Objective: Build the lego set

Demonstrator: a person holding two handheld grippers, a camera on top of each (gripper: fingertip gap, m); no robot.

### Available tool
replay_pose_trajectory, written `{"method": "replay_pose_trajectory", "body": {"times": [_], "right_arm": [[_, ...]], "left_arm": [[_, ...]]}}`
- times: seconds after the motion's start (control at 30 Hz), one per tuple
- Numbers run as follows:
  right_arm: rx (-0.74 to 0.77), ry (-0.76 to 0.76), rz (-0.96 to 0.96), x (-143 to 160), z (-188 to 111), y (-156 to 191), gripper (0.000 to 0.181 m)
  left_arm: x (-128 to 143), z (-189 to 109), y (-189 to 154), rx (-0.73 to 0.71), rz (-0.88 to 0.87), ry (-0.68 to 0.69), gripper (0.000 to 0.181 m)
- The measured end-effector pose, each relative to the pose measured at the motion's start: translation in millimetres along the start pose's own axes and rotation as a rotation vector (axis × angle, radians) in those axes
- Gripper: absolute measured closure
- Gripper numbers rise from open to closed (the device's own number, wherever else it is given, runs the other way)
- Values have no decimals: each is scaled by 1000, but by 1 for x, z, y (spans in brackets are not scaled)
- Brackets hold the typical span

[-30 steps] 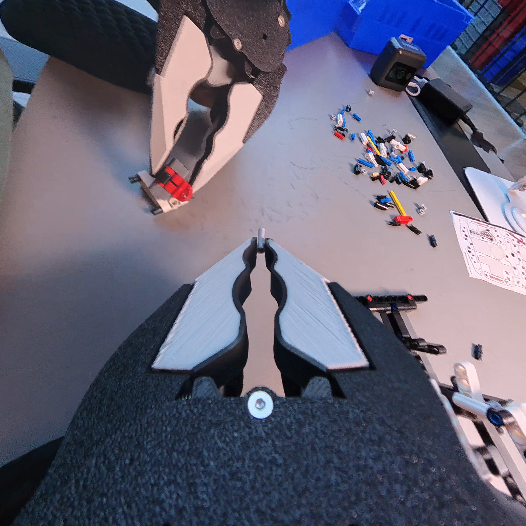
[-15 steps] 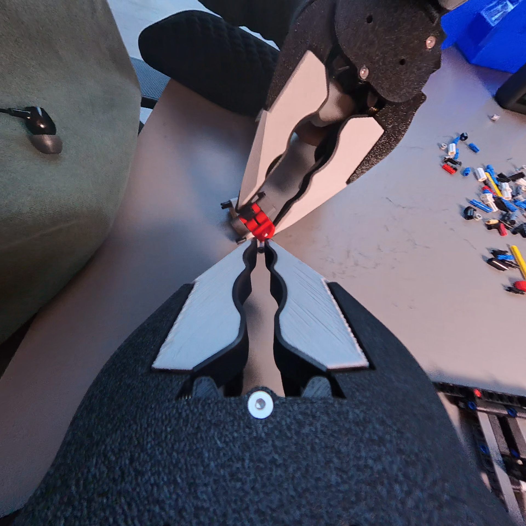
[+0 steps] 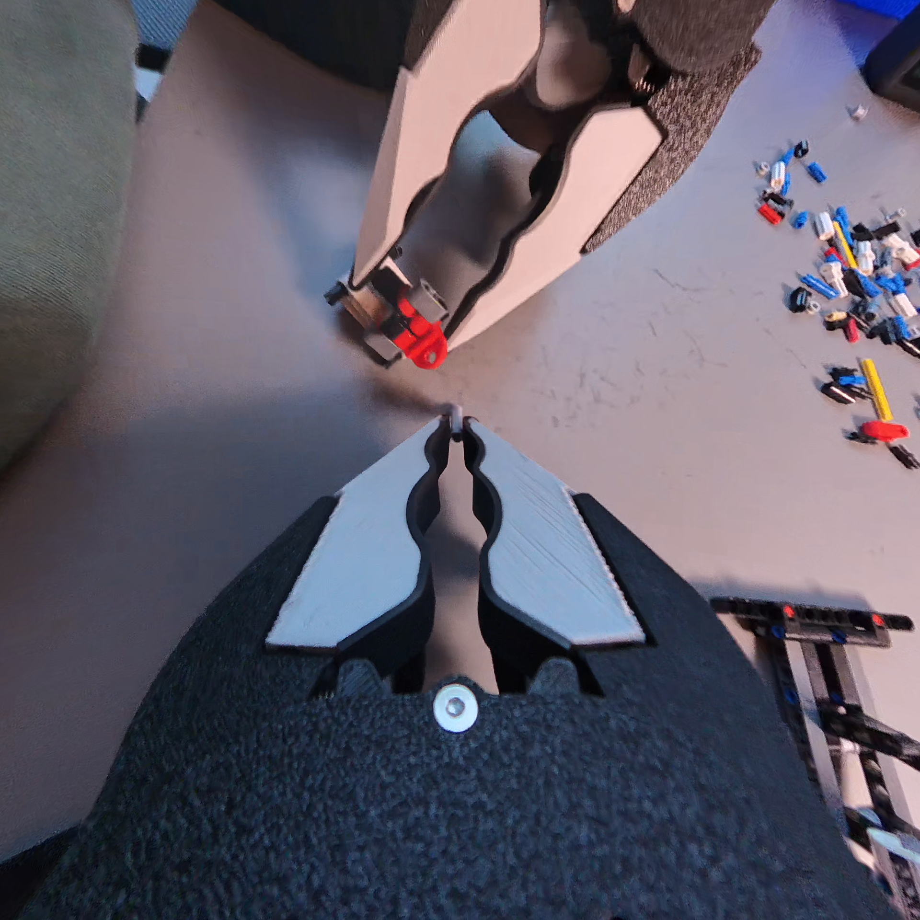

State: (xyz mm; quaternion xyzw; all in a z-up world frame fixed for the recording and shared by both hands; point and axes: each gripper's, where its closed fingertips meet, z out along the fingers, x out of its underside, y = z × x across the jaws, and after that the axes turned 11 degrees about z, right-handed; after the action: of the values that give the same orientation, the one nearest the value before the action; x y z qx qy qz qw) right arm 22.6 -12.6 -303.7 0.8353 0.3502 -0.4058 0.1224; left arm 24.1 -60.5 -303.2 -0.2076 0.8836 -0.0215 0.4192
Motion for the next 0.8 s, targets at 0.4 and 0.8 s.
{"method": "replay_pose_trajectory", "body": {"times": [0.4,0.8], "right_arm": [[-111,0,119,-14,-10,13,162],[-275,170,95,3,-13,46,153]], "left_arm": [[-2,-13,-3,-101,-33,-42,143],[4,-20,-22,-246,-31,-70,142]]}}
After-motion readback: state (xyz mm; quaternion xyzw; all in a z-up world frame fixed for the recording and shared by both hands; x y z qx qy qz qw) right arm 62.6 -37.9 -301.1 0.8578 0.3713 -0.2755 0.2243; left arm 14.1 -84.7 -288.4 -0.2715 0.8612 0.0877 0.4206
